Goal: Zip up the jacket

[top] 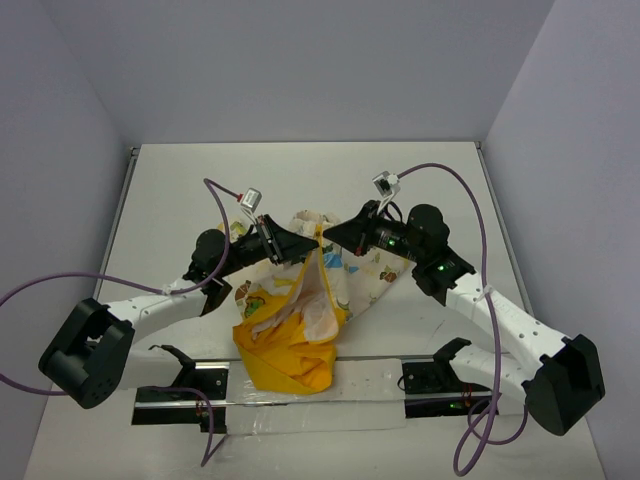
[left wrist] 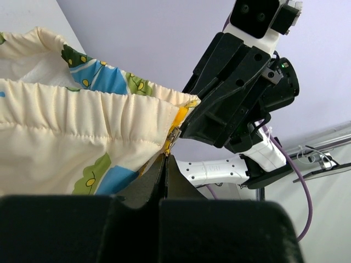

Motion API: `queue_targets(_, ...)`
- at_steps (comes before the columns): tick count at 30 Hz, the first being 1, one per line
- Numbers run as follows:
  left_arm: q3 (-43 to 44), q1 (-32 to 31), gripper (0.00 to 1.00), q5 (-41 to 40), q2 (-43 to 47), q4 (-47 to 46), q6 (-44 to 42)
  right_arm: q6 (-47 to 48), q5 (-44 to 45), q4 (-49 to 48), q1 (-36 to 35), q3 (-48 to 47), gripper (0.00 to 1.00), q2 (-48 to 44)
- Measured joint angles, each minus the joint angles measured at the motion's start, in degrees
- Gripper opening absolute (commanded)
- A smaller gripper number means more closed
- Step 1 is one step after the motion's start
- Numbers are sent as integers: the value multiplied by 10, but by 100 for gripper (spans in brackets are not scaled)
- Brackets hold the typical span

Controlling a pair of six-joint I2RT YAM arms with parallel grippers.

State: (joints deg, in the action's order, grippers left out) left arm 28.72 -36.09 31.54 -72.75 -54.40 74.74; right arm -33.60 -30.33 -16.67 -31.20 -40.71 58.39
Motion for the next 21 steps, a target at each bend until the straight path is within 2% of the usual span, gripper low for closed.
queue_targets(12,-14,-23,0,-9,15,60,-5,19,119,15,1,-70,0,14)
queue_targets(21,-51,-29,0,-24,53,123,-21,45,223,82,28,-210,0,78)
